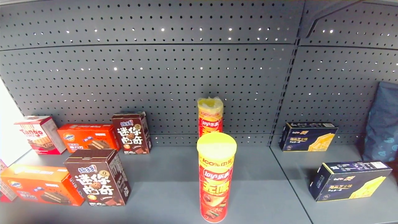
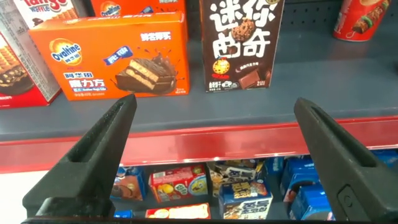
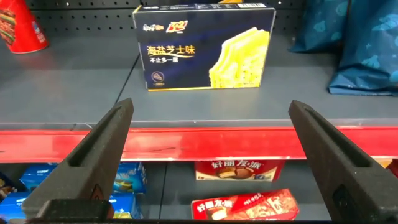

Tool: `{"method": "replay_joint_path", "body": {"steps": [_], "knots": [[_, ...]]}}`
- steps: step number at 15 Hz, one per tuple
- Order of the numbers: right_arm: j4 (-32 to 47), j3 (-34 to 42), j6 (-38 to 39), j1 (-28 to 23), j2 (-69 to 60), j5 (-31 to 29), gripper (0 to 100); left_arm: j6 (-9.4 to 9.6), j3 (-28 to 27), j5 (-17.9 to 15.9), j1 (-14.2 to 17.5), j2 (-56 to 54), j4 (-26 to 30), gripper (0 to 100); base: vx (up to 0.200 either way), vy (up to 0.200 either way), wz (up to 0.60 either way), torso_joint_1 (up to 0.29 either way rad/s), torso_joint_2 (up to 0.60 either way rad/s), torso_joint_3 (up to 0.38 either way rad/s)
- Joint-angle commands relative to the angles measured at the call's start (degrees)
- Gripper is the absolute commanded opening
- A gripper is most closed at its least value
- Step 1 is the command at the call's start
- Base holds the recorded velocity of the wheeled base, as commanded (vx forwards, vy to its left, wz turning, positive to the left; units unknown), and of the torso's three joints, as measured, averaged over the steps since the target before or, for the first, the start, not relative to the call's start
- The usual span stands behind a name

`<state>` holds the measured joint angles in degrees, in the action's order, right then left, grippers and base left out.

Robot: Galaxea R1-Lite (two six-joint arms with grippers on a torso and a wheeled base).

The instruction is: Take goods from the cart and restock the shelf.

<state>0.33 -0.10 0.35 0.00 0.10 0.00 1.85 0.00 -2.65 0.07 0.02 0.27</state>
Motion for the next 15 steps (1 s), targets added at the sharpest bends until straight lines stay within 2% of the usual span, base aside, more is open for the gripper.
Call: {"method": "replay_joint_path", "body": {"steps": [1,15], "knots": [[0.0,0.0,0.0,0.0,0.1,0.0,100,-0.01,0.0,0.0,0.0,0.0,0.0,100,0.000,0.000,0.00,0.000,0.00,0.000],[0.1,0.0,-0.2,0.0,0.2,0.0,100,-0.36,0.0,0.0,0.0,0.0,0.0,100,0.000,0.000,0.00,0.000,0.00,0.000]]}}
